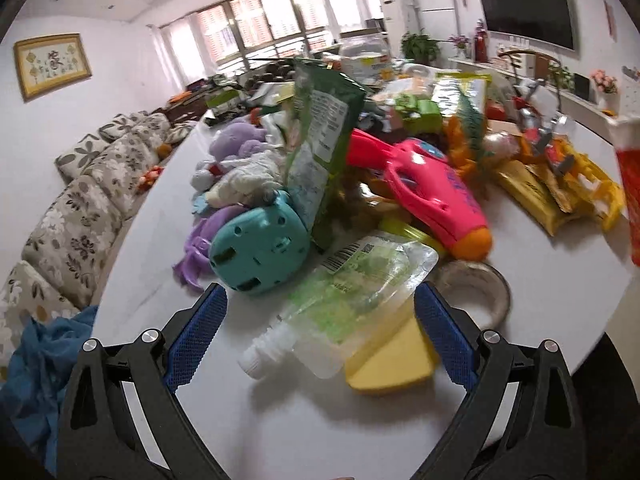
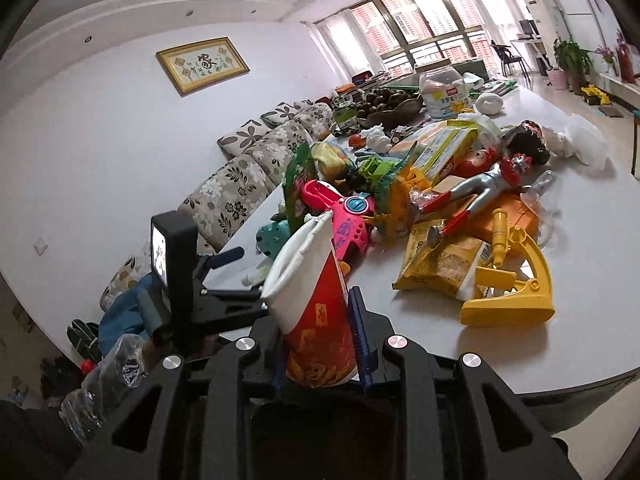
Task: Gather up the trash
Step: 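Grasp the red paper cup with the right tool while the left tool grasps the clear squeeze pouch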
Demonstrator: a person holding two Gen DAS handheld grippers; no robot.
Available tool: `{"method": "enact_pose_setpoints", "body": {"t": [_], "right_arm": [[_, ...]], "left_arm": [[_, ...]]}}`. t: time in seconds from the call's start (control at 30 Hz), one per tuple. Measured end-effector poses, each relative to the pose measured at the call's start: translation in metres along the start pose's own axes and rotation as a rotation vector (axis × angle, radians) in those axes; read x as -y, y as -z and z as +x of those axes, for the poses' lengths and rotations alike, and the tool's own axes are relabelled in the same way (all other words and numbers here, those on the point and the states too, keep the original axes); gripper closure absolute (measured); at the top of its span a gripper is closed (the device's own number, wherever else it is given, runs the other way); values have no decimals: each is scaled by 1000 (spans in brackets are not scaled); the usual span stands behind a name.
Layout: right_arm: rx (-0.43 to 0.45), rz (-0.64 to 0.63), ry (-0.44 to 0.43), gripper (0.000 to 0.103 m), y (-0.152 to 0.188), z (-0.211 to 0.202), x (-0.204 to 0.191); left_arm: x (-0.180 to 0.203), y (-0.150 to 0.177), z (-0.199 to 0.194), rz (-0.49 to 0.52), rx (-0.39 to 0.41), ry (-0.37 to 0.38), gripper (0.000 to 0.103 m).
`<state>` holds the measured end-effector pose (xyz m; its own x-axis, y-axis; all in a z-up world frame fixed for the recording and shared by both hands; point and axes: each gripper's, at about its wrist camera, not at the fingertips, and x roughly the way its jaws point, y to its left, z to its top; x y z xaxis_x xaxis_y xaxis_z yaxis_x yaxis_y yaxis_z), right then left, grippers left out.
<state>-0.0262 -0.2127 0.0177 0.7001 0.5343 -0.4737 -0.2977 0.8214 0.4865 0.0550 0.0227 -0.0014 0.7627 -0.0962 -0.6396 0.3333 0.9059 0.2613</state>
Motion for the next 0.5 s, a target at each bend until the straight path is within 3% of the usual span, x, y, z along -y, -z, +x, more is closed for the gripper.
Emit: {"method": "enact_pose_setpoints", "body": {"t": [0.2,0.27,0.33,0.5], "right_arm": [[-12,-2,-1,75,2,4,1],[-19,2,-5,75,3,6,2],[-19,1,-6,75,4,6,2],[-20,-12,1,75,4,8,1]], "left_arm": [[-17,-5,5,-66,10,2,11],[-16,-2,15,-44,-11,-39,10],[-17,-3,14,-41,-13,-26,11],[-13,-13,21,77,-7,-93,14]]}}
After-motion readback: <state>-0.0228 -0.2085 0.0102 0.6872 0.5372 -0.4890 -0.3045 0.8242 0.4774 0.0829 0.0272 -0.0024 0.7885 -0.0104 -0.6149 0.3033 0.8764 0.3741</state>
